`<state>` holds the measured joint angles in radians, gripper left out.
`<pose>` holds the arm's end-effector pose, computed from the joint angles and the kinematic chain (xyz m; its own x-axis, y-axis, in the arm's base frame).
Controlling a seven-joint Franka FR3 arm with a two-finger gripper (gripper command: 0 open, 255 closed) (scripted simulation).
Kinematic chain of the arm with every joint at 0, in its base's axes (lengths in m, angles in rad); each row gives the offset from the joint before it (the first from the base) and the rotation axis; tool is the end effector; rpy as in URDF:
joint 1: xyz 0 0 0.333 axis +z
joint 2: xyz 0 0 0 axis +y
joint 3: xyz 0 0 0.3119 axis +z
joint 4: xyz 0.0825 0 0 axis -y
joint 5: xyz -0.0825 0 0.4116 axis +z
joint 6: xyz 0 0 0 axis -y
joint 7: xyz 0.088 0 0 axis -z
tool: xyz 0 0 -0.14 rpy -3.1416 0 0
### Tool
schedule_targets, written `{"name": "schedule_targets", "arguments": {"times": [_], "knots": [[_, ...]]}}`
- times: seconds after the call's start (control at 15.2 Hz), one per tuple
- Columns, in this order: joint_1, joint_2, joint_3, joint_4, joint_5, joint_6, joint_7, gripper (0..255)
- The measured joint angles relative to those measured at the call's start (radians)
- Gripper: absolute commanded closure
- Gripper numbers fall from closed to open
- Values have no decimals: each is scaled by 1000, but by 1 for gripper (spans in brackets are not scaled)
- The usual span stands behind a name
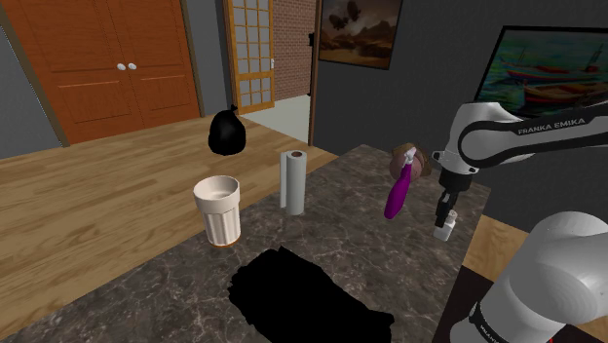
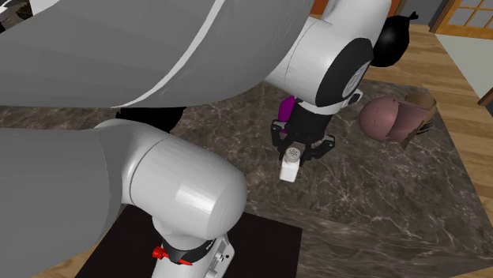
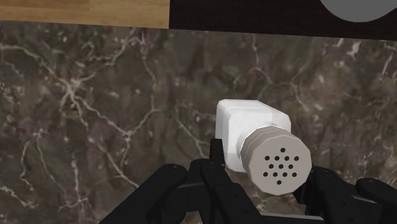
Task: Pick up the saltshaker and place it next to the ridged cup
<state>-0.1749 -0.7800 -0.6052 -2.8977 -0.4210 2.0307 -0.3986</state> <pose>0.2403 -0.1987 0.2870 0.9958 0.0239 -0.0884 0.0142 -0.9940 -0.1084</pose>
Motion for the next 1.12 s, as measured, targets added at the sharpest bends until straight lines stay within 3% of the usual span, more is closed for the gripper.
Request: {"name": "schedule_targets", "arguments": {"times": [0.46, 1.12], "knots": [[0, 0, 0, 1, 0, 0, 0, 255], [1, -85, 61, 74, 46, -158, 2, 255]]}}
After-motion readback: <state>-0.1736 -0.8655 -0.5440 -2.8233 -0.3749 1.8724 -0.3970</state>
